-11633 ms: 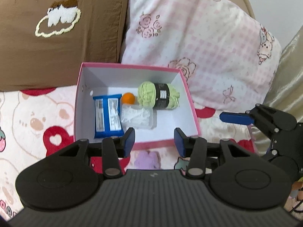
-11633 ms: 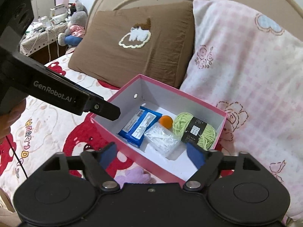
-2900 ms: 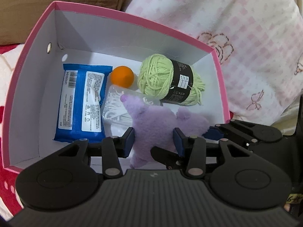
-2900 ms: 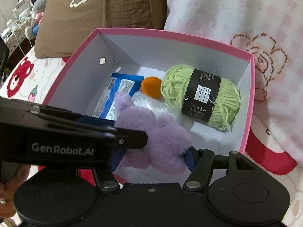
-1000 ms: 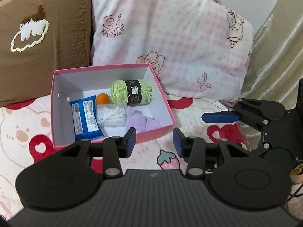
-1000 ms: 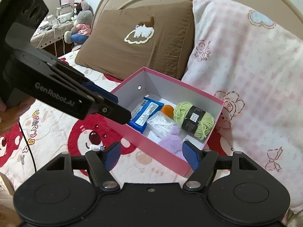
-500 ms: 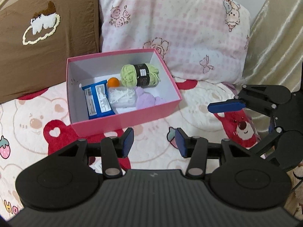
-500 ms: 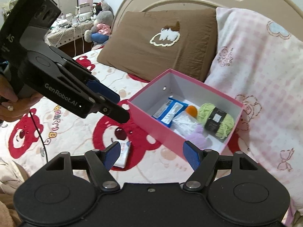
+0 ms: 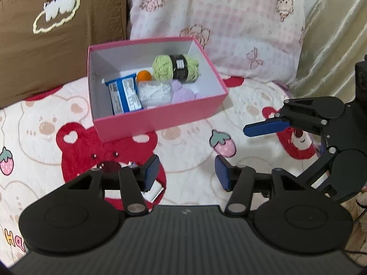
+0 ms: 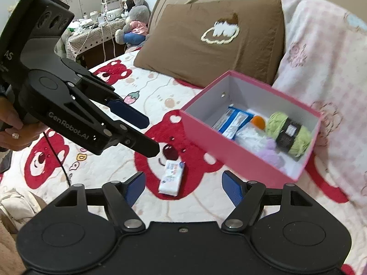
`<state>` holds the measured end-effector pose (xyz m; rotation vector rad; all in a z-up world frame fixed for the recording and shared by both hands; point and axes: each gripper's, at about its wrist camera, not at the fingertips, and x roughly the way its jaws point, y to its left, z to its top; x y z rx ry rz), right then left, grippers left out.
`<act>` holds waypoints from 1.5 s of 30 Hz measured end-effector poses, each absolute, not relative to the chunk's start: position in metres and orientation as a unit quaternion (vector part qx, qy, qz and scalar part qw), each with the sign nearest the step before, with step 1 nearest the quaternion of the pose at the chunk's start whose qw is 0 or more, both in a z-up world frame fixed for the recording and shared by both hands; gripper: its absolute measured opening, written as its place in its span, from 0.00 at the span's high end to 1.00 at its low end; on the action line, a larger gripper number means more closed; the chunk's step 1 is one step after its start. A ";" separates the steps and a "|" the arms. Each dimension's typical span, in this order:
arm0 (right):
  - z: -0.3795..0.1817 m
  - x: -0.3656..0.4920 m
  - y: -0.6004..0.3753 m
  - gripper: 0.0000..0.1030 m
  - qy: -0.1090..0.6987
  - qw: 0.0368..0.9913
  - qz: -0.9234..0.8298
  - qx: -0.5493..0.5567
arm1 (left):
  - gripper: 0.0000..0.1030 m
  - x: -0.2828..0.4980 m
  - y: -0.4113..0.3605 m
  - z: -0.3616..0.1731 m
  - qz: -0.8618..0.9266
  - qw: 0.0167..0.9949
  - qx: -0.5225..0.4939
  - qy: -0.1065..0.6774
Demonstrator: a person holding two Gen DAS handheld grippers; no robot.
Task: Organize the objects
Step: 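Move the left gripper down toward the white wet-wipe packet on the sheet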
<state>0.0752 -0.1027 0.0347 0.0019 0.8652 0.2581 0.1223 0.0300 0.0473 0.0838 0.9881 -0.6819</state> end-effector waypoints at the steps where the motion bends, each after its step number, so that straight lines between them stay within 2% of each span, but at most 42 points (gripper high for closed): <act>1: 0.030 0.077 -0.102 0.24 0.423 0.897 0.127 0.005 | 0.49 0.123 0.031 0.043 -0.318 0.824 0.043 0.467; 10: -0.016 0.095 -0.085 0.23 0.455 0.876 0.161 0.005 | 0.44 0.128 0.044 0.016 -0.311 0.817 0.043 0.484; 13: -0.030 0.099 -0.079 0.14 0.460 0.871 0.172 0.009 | 0.41 0.134 0.049 0.001 -0.308 0.810 0.031 0.499; 35: -0.127 0.122 -0.074 0.15 0.432 0.888 0.156 0.026 | 0.38 0.164 0.049 -0.110 -0.271 0.793 -0.049 0.544; 40: -0.137 0.121 -0.079 0.15 0.438 0.884 0.156 0.035 | 0.41 0.169 0.046 -0.124 -0.262 0.779 -0.073 0.565; 43: -0.147 0.125 -0.086 0.15 0.457 0.874 0.154 0.060 | 0.51 0.171 0.044 -0.131 -0.259 0.773 -0.092 0.572; 44: -0.151 0.127 -0.089 0.15 0.466 0.869 0.152 0.072 | 0.58 0.172 0.043 -0.132 -0.263 0.770 -0.100 0.573; 45: -0.154 0.128 -0.092 0.15 0.471 0.865 0.149 0.084 | 0.59 0.173 0.042 -0.133 -0.268 0.765 -0.113 0.574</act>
